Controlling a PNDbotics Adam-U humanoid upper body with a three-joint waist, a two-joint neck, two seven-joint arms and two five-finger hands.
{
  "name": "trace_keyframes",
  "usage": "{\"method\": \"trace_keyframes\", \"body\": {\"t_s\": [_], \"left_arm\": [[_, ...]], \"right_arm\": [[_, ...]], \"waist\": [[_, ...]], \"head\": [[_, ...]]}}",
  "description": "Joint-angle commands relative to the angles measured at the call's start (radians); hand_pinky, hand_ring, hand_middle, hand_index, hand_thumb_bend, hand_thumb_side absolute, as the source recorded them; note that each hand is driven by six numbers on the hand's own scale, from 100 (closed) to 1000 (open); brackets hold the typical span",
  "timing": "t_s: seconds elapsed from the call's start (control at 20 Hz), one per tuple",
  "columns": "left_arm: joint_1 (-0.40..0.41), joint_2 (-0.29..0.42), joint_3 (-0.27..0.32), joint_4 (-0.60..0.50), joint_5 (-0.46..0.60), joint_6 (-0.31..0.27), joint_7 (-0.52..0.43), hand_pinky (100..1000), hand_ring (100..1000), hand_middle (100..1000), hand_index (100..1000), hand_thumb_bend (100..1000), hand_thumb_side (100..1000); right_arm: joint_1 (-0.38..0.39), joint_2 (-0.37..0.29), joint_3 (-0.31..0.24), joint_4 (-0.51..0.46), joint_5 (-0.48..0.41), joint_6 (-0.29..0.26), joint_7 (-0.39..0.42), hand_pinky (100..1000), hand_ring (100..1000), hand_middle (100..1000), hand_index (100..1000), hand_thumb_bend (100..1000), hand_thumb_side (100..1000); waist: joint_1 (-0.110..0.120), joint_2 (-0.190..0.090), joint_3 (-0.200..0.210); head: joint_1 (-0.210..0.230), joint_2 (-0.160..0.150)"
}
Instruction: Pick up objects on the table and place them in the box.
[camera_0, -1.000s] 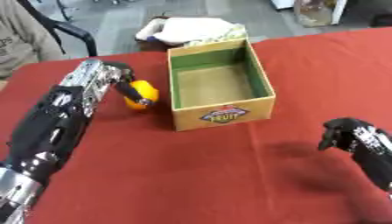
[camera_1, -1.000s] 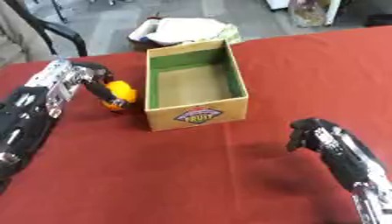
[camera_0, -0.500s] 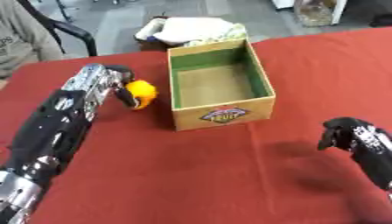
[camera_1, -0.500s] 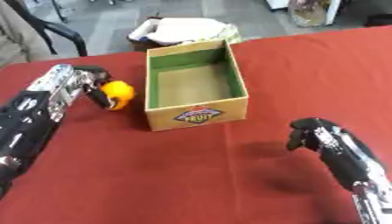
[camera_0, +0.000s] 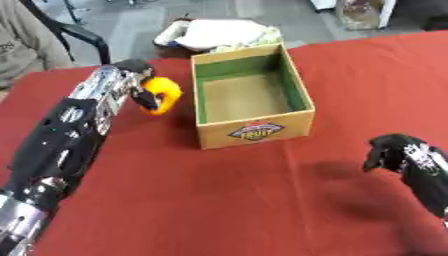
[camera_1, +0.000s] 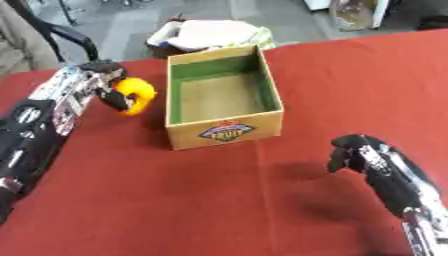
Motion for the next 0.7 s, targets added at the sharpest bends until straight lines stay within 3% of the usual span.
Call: {"method": "trace_keyframes", "body": {"t_s": [0.05,0.4,0.7], "left_arm": [[-0.032,0.049,0.004,-0.067,-0.012,-0.005,0.038,471,383,350,513,100,244],[-0.075,0.055,-0.006,-0.190,-0.001,-0.026,0.078,471,384,351,510,100,244],[-0.101,0.003,-0.049,-0.255,0.001,-0.023,0.079,482,395,362,519,100,232]], "right_arm": [[-0.011,-0.010,-0.004,-0.017,0.001,0.000,-0.002,570,544,518,691,100,711],[-0.008,-0.012,-0.005,-0.016,0.001,-0.001,-0.002,571,544,518,691,100,708],[-0.011,-0.009,-0.002,-0.015,0.000,-0.001,0.001,571,544,518,691,100,706]], "waist": [[-0.004,-0.017,0.001],[-0.004,-0.021,0.003],[-0.006,-0.021,-0.005]], "head": [[-0.001,-0.008],[0.002,-0.006],[0.010,-0.006]]}}
